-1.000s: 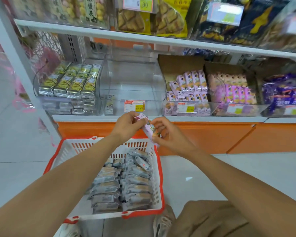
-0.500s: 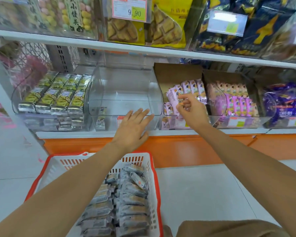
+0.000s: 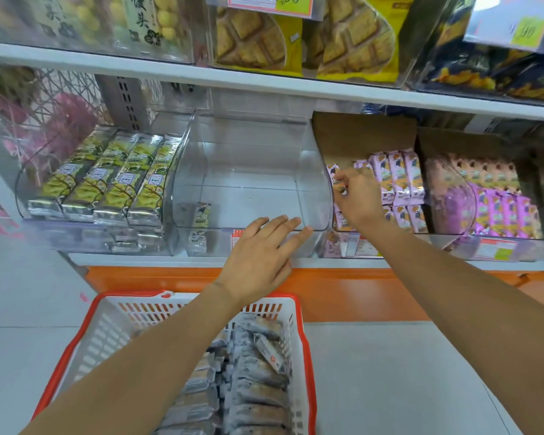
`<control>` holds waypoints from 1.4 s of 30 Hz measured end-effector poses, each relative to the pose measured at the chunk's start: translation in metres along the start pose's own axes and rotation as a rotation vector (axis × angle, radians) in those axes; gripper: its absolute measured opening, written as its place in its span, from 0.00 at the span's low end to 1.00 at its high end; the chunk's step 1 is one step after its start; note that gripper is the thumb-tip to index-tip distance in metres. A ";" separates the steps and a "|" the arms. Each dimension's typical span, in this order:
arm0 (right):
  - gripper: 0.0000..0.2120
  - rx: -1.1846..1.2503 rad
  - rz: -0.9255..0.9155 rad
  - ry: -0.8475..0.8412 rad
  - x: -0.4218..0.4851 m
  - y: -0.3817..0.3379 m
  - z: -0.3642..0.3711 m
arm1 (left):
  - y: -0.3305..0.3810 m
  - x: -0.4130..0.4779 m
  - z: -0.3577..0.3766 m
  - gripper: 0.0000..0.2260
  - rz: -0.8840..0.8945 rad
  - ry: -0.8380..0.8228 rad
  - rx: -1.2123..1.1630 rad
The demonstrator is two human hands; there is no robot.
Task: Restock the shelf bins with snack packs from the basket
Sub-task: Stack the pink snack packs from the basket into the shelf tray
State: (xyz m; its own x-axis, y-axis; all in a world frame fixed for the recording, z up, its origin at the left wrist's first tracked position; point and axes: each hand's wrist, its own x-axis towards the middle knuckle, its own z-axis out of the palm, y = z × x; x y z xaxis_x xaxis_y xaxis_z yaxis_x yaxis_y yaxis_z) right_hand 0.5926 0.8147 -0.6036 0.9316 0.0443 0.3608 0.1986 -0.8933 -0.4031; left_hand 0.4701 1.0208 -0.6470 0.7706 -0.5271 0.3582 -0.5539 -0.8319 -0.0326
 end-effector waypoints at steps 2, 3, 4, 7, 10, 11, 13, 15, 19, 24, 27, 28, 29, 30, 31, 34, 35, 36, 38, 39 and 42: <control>0.10 -0.033 0.006 0.018 0.004 0.000 0.004 | -0.001 0.000 0.000 0.25 0.005 0.000 0.005; 0.07 -0.040 0.003 0.030 0.007 0.000 0.005 | -0.001 0.000 0.000 0.25 0.008 0.001 0.008; 0.06 -0.045 -0.004 0.038 0.008 0.001 0.006 | -0.001 0.000 0.000 0.25 0.012 0.003 0.011; 0.07 -0.064 -0.066 0.042 0.011 0.004 0.012 | -0.002 0.000 0.000 0.25 0.028 0.002 0.023; 0.08 -0.080 -0.079 0.039 0.012 0.005 0.012 | -0.002 0.000 0.001 0.25 0.026 -0.007 0.028; 0.07 -0.081 -0.077 0.032 0.012 0.006 0.011 | -0.002 -0.001 0.000 0.25 0.022 -0.014 0.029; 0.06 -0.065 -0.079 0.016 0.008 0.005 0.005 | 0.000 -0.001 0.000 0.25 0.012 -0.027 0.031; 0.09 -0.010 -0.073 0.008 0.001 0.002 -0.004 | 0.001 -0.002 -0.001 0.25 0.008 -0.029 0.040; 0.11 0.144 -0.058 0.044 -0.024 -0.015 -0.025 | 0.007 -0.004 -0.005 0.29 -0.011 -0.031 0.087; 0.11 0.325 -0.129 0.153 -0.073 -0.037 -0.041 | 0.015 -0.023 -0.015 0.32 -0.053 -0.032 0.134; 0.09 0.413 -0.187 0.135 -0.109 -0.051 -0.040 | 0.016 -0.046 -0.018 0.30 -0.085 0.003 0.131; 0.09 0.434 -0.203 0.115 -0.121 -0.055 -0.037 | 0.016 -0.056 -0.017 0.29 -0.086 0.009 0.140; 0.08 0.448 -0.212 0.087 -0.134 -0.059 -0.031 | 0.015 -0.065 -0.016 0.27 -0.081 0.013 0.154; 0.08 0.450 -0.214 0.052 -0.146 -0.062 -0.024 | 0.013 -0.075 -0.014 0.25 -0.071 0.012 0.166; 0.08 0.440 -0.210 0.005 -0.159 -0.065 -0.015 | 0.011 -0.084 -0.010 0.23 -0.063 -0.002 0.171; 0.09 0.367 -0.185 -0.200 -0.196 -0.066 0.021 | 0.002 -0.111 0.006 0.21 -0.120 -0.116 0.164; 0.10 0.331 -0.179 -0.283 -0.207 -0.065 0.033 | -0.002 -0.119 0.012 0.22 -0.160 -0.174 0.155; 0.11 0.284 -0.177 -0.367 -0.218 -0.063 0.047 | -0.005 -0.127 0.018 0.24 -0.202 -0.241 0.142; 0.14 0.173 -0.188 -0.506 -0.235 -0.058 0.071 | -0.013 -0.141 0.031 0.27 -0.274 -0.389 0.122; 0.15 0.106 -0.197 -0.551 -0.242 -0.054 0.081 | -0.018 -0.147 0.039 0.28 -0.297 -0.468 0.124; 0.18 -0.177 -0.237 -0.629 -0.252 -0.041 0.106 | -0.030 -0.156 0.054 0.30 -0.354 -0.609 0.129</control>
State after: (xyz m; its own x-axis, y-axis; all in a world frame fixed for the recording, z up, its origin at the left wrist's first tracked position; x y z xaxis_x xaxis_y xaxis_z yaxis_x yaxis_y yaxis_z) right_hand 0.3817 0.8879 -0.7675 0.8793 0.4504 -0.1550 0.4158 -0.8846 -0.2112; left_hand 0.3834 1.1190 -0.7524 0.9571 -0.1936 -0.2158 -0.2255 -0.9650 -0.1342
